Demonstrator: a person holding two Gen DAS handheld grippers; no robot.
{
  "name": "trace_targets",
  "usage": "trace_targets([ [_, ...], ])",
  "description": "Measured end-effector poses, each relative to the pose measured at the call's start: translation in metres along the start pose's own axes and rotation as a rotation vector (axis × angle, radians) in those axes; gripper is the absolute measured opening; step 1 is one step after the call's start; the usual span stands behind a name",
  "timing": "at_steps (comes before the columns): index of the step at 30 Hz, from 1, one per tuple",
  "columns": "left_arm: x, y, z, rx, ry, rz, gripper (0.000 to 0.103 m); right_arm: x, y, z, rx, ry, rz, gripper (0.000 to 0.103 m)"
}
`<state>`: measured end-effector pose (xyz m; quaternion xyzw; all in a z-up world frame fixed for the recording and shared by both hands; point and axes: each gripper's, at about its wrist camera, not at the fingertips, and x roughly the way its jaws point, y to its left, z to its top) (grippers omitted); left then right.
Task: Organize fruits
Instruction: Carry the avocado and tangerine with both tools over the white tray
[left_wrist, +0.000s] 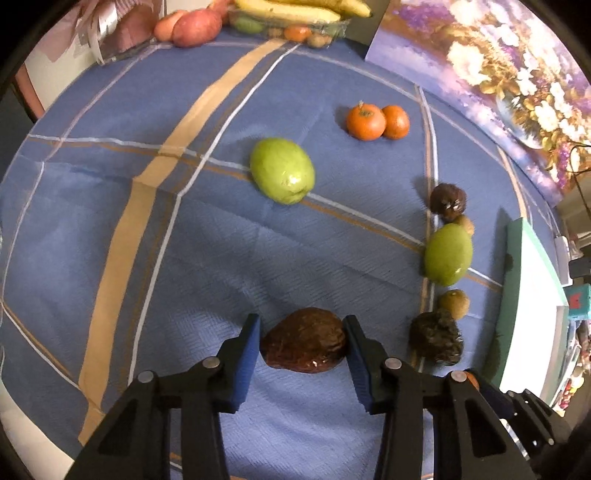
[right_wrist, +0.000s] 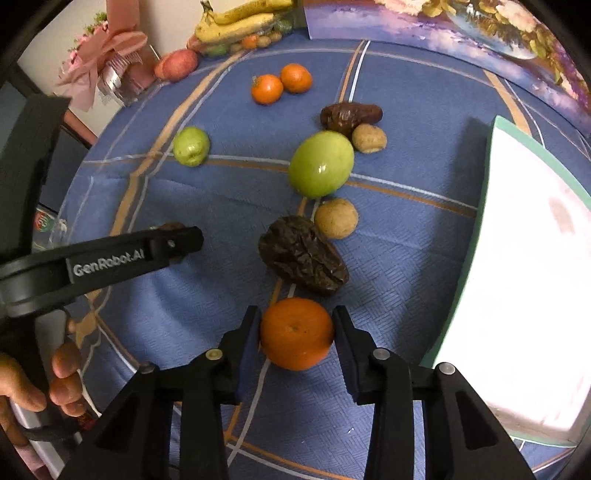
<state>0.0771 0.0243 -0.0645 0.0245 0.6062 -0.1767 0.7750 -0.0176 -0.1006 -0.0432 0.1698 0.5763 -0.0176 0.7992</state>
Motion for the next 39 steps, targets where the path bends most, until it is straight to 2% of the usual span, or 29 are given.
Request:
trace_targets([
  [8,-0.043,-0.020,0.004,0.065,-0.083,-0.054,0.047,-0.039,-0.009,0.006,0.030,-0.106,-0.003,0.041],
  [13,-0.057,-0.047,0.015,0.132,-0.109,-0.089,0.047,-0.056,-0.029,0.014,0.075,-0.155,-0.099,0.041],
  [17,-0.063,-0.074,0.015,0.195,-0.122,-0.103,0.047,-0.066,-0.059,0.020,0.159,-0.176,-0.132,0.041],
  [22,-0.062,-0.116,0.020,0.289,-0.127,-0.113,0.047,-0.080,-0.109,0.025,0.261,-0.190,-0.164,0.041],
  [32,-0.043,-0.213,0.024,0.495,-0.115,-0.121,0.047,-0.095,-0.179,0.032,0.372,-0.222,-0.239,0.041],
  [39,-0.025,-0.259,0.017,0.600,-0.101,-0.112,0.047,-0.108,-0.219,0.021,0.448,-0.238,-0.290,0.041],
])
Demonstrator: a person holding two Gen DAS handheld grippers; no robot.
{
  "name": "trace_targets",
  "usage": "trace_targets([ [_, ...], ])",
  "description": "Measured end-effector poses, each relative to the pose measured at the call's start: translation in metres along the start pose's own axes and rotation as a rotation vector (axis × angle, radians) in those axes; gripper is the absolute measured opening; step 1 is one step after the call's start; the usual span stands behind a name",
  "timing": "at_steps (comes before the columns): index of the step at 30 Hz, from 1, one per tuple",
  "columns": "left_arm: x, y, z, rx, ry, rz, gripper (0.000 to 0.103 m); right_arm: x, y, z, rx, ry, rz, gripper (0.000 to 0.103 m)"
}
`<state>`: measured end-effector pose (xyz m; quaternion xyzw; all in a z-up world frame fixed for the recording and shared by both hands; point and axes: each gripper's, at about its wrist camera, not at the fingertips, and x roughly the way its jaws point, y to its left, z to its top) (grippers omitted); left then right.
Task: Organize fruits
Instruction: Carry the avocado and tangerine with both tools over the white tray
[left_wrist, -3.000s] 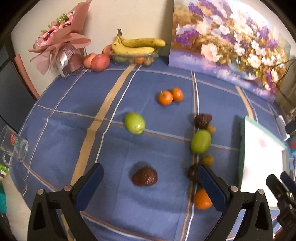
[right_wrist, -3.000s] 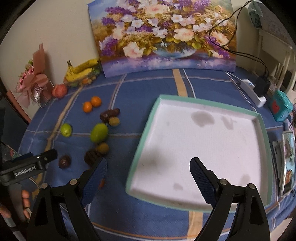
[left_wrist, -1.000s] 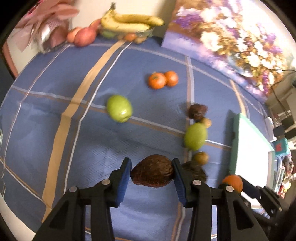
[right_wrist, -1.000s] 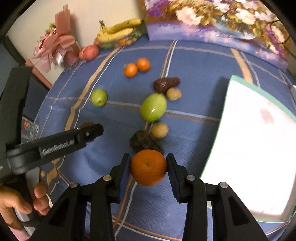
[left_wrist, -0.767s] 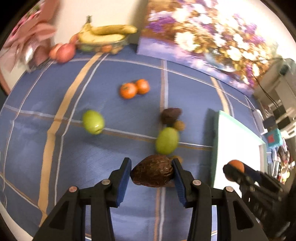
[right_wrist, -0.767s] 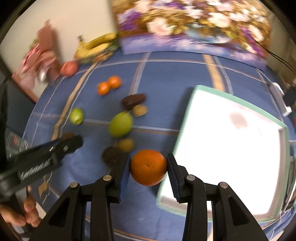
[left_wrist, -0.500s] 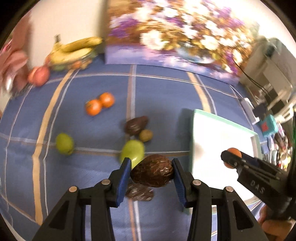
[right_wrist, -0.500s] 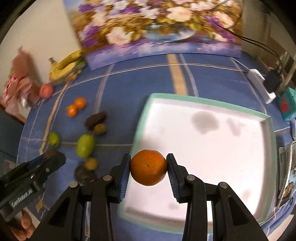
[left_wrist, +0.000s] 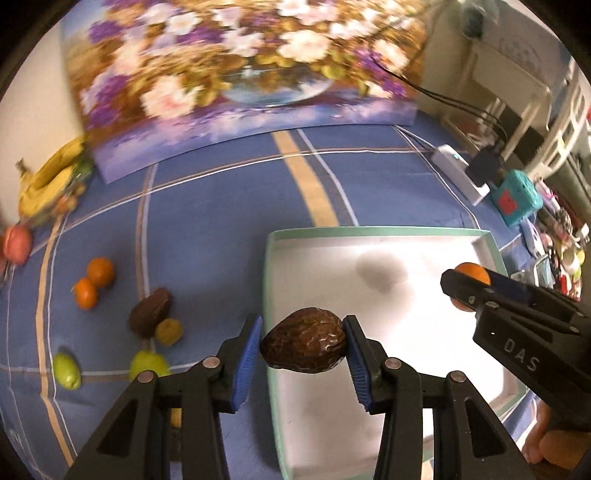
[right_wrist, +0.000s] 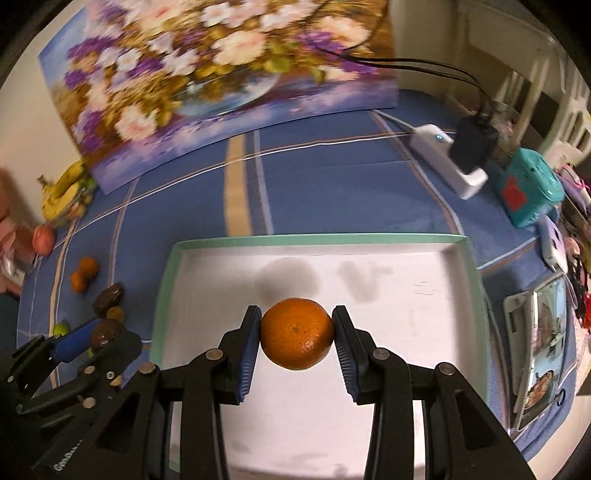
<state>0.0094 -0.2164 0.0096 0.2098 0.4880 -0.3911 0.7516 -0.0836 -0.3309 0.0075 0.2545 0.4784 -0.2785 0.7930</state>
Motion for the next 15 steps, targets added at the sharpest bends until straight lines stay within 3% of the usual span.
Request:
trace_targets([
  [5,0.020,-0.023,0.010,0.062,0.003,-0.013,0.047,-0.002,-0.018,0.004,0.027,-0.020,-0.037,0.041],
  [10,0.043,-0.028,0.015,0.076,0.011,-0.017,0.047,-0.001,-0.037,0.003,0.061,-0.020,-0.052,0.041],
  [15,0.053,-0.021,0.021,0.075,-0.031,-0.006,0.047,0.004,-0.046,0.002,0.079,-0.010,-0.066,0.041],
])
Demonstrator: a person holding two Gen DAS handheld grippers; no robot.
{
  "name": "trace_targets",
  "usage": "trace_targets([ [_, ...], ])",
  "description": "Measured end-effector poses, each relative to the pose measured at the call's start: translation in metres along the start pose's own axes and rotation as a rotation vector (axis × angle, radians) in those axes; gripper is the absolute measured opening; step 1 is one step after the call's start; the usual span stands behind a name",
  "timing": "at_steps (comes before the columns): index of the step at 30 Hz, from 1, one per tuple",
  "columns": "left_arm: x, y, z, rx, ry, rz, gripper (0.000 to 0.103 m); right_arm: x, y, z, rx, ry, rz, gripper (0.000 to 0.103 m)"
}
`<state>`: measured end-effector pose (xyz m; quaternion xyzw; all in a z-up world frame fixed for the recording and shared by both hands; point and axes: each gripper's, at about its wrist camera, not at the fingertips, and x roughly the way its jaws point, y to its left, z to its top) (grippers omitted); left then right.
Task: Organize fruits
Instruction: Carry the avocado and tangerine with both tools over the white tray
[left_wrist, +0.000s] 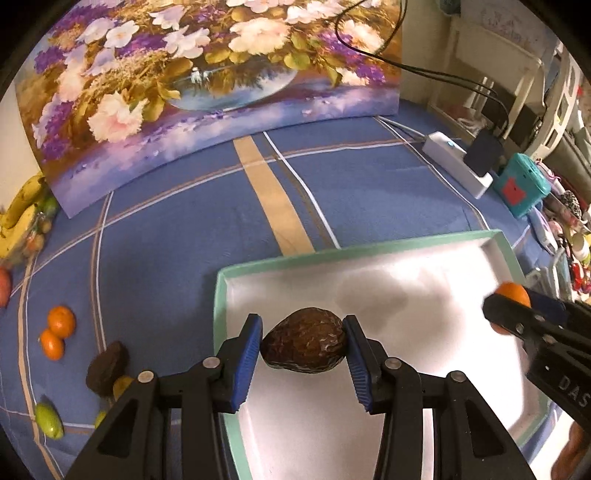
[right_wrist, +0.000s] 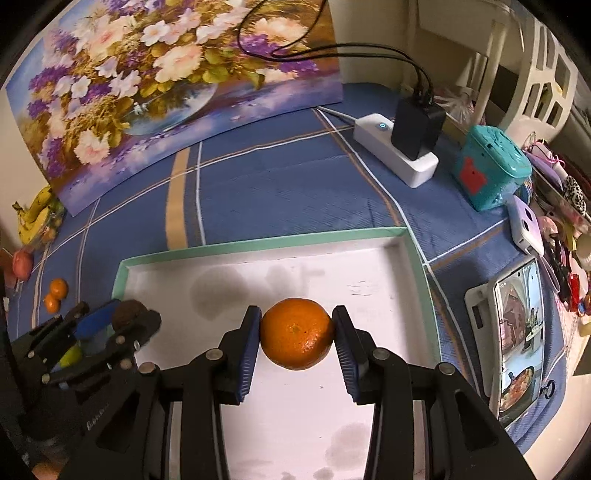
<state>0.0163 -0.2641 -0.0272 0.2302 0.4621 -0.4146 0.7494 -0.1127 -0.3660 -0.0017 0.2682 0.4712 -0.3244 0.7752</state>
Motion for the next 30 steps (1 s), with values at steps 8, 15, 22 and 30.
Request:
trace_targets([
  [8,0.017,0.018,0.001,-0.068,0.009,-0.016,0.047,0.010,-0.009,-0.004,0.019,0.023,-0.004,0.041],
  [15,0.018,0.022,-0.003,-0.083,0.009,0.009,0.047,0.014,-0.007,-0.006,0.012,0.032,-0.005,0.041],
  [22,0.019,0.030,-0.006,-0.096,0.046,0.069,0.047,0.018,-0.007,-0.005,0.002,0.045,-0.006,0.041],
  [30,0.017,0.039,-0.008,-0.121,0.074,0.077,0.047,0.024,-0.005,-0.007,-0.006,0.059,-0.016,0.041],
])
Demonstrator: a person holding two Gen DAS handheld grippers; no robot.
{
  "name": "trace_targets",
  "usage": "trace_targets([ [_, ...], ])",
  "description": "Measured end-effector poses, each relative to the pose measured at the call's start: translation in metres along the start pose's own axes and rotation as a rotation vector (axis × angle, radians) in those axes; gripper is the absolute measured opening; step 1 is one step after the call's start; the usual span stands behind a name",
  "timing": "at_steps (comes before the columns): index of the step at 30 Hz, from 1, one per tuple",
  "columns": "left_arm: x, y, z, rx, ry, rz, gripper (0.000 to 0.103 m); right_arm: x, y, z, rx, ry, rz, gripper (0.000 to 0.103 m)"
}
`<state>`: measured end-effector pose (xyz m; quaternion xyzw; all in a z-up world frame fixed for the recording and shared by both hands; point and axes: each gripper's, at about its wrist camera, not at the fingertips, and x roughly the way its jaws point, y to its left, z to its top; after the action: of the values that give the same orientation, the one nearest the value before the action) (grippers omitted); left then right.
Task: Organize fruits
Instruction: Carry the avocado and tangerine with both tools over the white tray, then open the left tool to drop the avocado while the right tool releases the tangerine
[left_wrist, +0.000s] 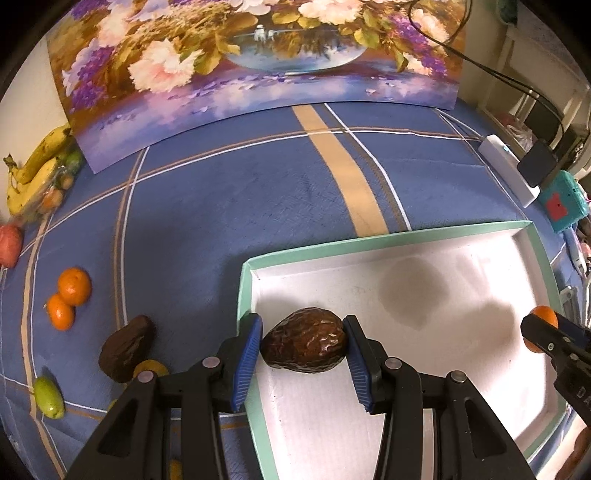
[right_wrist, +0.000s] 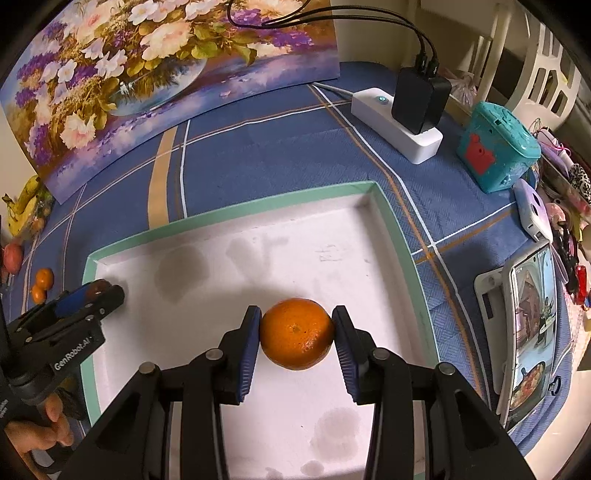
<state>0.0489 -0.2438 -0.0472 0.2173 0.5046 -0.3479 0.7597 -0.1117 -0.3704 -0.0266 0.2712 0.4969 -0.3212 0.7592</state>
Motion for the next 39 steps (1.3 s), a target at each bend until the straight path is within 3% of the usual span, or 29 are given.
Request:
trace_targets([
  [19,-0.002,0.001,0.002,-0.009,0.006,-0.007,0.048,0.021,0.004,-0.006,-0.023,0.055,-0.031,0.041],
  [23,-0.004,0.002,0.003,-0.016,0.017,-0.033,0.054,0.020,0.006,-0.004,-0.038,0.058,-0.042,0.041],
  [27,-0.014,-0.001,0.003,-0.013,0.014,-0.027,0.056,0.014,0.008,-0.003,-0.046,0.048,-0.050,0.046],
  [39,-0.056,0.010,0.006,-0.040,-0.049,-0.029,0.057,-0.029,0.014,-0.003,-0.060,-0.033,-0.025,0.046],
])
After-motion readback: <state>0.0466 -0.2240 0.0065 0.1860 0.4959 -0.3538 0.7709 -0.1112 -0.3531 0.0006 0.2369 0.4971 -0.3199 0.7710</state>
